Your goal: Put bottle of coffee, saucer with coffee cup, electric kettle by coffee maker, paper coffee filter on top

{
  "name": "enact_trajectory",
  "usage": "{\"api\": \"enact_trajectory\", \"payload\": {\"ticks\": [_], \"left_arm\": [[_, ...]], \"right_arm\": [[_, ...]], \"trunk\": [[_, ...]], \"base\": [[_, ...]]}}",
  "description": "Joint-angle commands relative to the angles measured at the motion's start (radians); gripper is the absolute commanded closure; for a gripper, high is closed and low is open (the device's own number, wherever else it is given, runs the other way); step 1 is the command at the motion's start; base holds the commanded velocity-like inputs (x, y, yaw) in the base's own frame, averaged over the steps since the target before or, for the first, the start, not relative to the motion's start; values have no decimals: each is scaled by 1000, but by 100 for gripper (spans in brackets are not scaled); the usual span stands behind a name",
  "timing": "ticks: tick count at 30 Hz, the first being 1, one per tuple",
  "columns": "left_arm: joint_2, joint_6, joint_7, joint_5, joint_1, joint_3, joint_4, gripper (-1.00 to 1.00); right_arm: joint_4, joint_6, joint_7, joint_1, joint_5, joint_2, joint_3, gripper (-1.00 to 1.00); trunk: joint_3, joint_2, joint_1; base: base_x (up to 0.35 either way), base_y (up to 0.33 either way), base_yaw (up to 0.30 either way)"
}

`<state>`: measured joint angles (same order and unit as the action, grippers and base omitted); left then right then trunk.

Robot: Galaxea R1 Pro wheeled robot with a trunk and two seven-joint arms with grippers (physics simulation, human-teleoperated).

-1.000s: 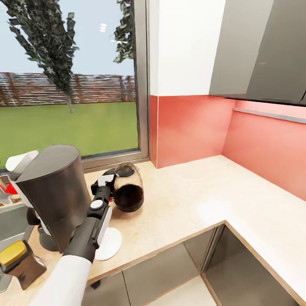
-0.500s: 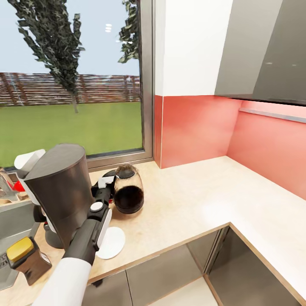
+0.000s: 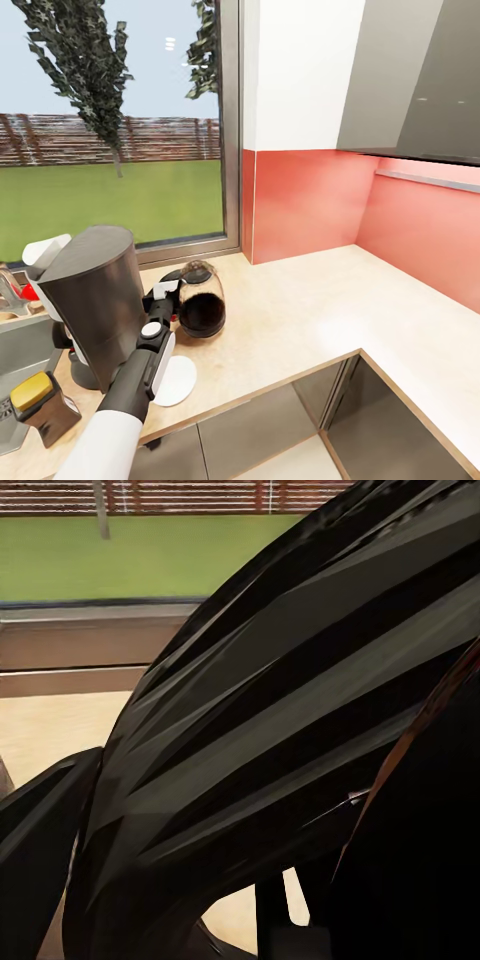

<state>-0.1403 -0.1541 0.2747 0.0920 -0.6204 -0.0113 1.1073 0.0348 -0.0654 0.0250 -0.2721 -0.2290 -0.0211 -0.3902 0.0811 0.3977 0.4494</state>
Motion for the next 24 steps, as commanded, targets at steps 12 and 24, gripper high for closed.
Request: {"api": "enact_trajectory", "payload": {"ticks": [12, 24], "left_arm": [[-1, -7, 1, 12, -1, -3, 2, 100], [-1, -7, 1, 11, 0, -3, 2, 100]], "right_arm": [[-1, -4, 3, -1, -9, 0, -9, -100], [-1, -4, 3, -1, -9, 0, -9, -100]], "trunk": [[2, 2, 1], [2, 2, 1]], "base": [[0, 0, 0], [0, 0, 0]]}}
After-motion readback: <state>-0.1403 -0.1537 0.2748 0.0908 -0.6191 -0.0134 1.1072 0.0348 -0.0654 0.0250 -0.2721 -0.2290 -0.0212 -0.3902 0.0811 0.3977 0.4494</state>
